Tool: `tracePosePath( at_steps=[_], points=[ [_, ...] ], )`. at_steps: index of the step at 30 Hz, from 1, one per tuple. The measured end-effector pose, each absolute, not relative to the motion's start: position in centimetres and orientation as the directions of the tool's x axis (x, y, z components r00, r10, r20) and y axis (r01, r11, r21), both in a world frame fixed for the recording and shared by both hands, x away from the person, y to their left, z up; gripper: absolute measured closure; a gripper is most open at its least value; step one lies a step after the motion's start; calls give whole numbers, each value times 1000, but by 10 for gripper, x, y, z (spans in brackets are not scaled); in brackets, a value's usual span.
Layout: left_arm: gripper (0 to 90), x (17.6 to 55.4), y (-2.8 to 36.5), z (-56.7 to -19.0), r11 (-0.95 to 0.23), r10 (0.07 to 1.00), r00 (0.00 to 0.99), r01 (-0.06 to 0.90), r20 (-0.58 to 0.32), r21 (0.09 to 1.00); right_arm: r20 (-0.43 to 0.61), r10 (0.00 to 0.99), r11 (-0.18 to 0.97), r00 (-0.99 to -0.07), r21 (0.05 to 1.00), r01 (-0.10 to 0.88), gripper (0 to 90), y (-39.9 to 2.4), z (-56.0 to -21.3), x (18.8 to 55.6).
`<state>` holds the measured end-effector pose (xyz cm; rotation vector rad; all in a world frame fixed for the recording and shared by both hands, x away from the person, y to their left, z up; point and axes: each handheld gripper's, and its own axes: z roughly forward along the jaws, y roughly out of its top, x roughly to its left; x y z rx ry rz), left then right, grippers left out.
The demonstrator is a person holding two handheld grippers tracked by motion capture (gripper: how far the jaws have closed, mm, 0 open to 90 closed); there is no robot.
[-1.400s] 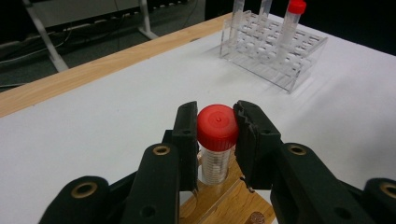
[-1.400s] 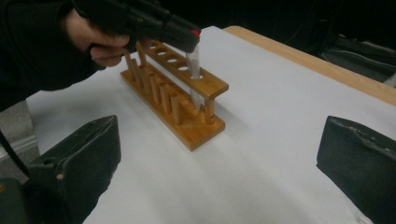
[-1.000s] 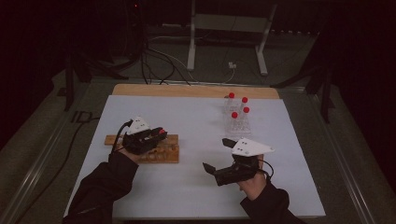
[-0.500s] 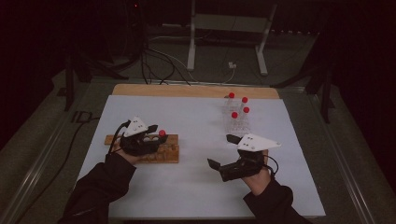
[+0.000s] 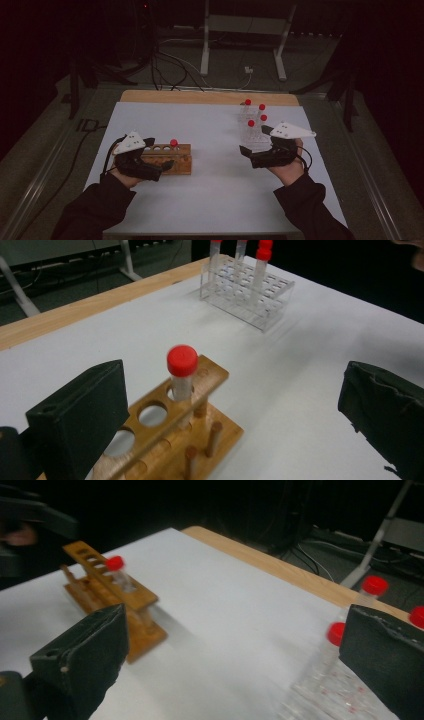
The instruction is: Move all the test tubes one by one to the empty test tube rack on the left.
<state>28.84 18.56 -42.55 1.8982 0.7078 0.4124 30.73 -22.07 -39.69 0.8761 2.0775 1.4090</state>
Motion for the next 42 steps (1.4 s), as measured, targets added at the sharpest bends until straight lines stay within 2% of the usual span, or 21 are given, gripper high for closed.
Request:
tracePosePath(
  at_steps=[9,14,20,25,32,42],
  points=[
    [4,263,190,-437,-335,613,790,268,-7,904,-16,802,244,-597,921,304,13,-243,-423,341],
    [4,259,193,-444,-321,617,787,270,-16,908,-9,824,244,-566,908,341,55,-247,-438,352],
    [4,257,196,-449,-315,616,787,276,-26,908,-6,837,246,-547,897,367,170,-247,-450,365],
    [4,257,197,-453,-319,624,781,280,-21,906,-1,839,248,-544,891,381,345,-244,-457,374],
    [4,257,197,-455,-322,617,786,280,-24,905,-22,850,270,-526,876,400,499,-239,-464,387],
    [4,257,196,-455,-337,615,789,277,-12,900,-22,865,273,-501,859,434,603,-234,-470,400]
  ],
)
